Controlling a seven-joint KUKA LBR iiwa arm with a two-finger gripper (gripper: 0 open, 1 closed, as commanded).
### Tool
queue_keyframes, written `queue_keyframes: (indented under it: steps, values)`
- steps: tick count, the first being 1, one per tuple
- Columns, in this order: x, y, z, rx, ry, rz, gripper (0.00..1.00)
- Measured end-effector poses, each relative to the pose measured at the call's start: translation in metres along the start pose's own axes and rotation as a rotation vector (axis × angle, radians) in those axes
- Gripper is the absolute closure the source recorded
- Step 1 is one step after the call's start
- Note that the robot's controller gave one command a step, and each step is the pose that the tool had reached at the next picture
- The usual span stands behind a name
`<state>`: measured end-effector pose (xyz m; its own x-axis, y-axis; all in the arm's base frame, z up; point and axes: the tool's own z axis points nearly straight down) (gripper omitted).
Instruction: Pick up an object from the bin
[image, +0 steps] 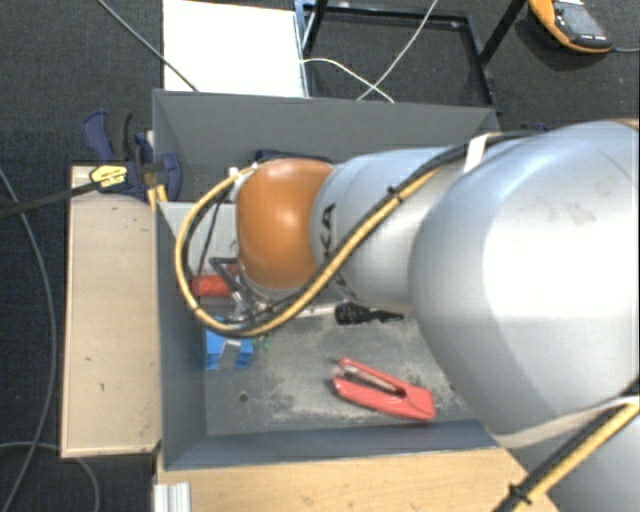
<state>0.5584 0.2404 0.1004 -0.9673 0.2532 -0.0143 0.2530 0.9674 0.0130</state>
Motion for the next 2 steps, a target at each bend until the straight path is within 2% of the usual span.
queue_keyframes:
  steps: [1,2]
  values:
    - [0.0109,0.0118,0.0299,0.0,0.001,-0.074,0.0]
    - [0.0033,0.0145,0.0277,-0.006,-0.007,0.072,1.0]
